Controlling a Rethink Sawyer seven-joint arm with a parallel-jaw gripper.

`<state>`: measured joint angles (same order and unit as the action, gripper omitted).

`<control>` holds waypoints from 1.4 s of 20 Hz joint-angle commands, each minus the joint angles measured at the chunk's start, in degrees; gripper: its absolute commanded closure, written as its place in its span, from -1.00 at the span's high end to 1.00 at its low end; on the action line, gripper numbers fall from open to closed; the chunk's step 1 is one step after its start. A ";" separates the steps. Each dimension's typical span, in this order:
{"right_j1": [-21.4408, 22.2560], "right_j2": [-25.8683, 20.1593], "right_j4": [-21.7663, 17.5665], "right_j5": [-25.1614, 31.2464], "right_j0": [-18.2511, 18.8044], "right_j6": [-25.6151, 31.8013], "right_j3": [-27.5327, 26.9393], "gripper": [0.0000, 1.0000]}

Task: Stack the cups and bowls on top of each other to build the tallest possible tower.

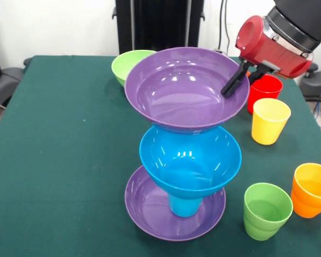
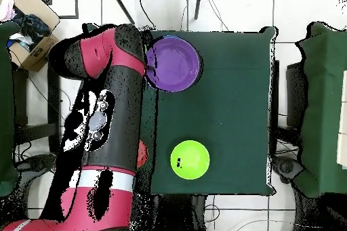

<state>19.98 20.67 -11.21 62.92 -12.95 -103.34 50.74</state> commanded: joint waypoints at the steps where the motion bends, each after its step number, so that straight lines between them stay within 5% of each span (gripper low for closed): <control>1: -3.11 -7.43 0.44 1.42 -0.10 0.32 -0.90 -1.00; 28: -3.87 -7.96 0.29 2.43 0.57 1.62 -3.39 -1.00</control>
<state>17.58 19.36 -11.19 62.92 -12.95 -103.34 48.65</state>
